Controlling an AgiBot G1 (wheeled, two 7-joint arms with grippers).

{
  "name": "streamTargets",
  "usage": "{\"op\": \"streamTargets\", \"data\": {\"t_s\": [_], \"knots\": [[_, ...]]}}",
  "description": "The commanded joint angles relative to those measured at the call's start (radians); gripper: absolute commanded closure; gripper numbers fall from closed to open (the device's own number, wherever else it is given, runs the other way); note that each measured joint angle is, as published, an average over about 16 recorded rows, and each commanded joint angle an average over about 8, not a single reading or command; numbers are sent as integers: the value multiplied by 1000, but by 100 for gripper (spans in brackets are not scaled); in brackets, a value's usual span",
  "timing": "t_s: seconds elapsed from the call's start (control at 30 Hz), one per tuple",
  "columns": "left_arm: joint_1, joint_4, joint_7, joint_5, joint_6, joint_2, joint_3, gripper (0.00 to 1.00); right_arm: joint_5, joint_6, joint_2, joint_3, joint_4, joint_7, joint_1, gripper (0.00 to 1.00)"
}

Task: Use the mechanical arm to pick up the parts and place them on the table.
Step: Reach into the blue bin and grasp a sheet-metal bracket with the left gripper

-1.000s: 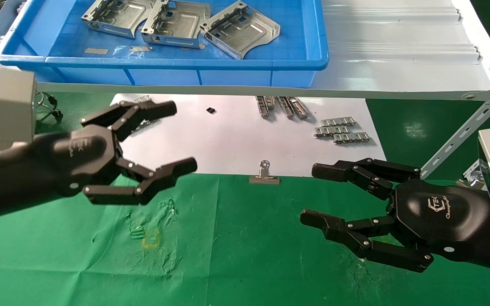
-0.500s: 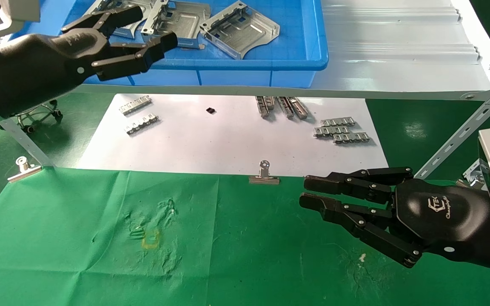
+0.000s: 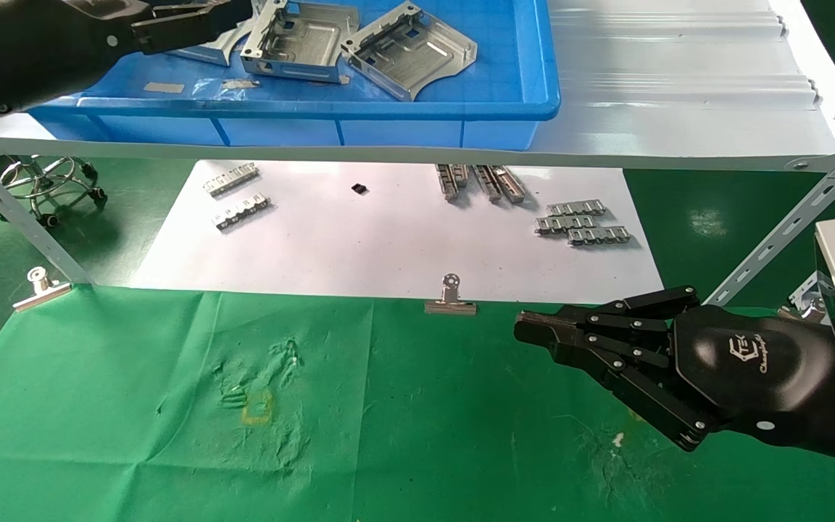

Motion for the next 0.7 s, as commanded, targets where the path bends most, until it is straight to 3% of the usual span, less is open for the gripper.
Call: {"op": "streamTargets", "data": {"t_s": [0.03,0.43,0.7], "knots": [[-32,26,-22,27,-12,3,15,0,0,0,0,0,0,0,0,100],[-172,248,-76,122,-31,63,75,0,0,0,0,0,0,0,0,100],[-229,356,-22,155,-42,87,91,0,0,0,0,0,0,0,0,100]]}}
